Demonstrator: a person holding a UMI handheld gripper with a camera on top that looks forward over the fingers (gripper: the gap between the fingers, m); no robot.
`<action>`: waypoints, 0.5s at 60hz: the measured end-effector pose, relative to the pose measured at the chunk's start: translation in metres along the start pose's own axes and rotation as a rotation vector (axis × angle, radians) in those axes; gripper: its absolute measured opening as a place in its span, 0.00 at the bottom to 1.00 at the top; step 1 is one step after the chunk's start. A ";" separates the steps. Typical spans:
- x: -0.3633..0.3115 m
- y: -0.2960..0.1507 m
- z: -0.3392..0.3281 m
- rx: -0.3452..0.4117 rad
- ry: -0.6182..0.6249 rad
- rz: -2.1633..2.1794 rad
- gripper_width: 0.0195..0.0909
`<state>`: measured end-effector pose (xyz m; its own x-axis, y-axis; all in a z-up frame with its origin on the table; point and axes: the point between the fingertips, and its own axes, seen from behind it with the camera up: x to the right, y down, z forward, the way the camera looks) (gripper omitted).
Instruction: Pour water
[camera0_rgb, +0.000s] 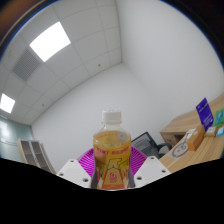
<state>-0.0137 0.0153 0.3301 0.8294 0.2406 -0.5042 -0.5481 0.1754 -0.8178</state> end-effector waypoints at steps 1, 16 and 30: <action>0.011 -0.006 0.001 0.007 0.012 -0.058 0.33; 0.202 0.040 0.003 -0.190 0.261 -0.458 0.33; 0.274 0.109 0.002 -0.311 0.276 -0.546 0.33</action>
<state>0.1536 0.1018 0.1031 0.9979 -0.0636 -0.0153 -0.0210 -0.0899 -0.9957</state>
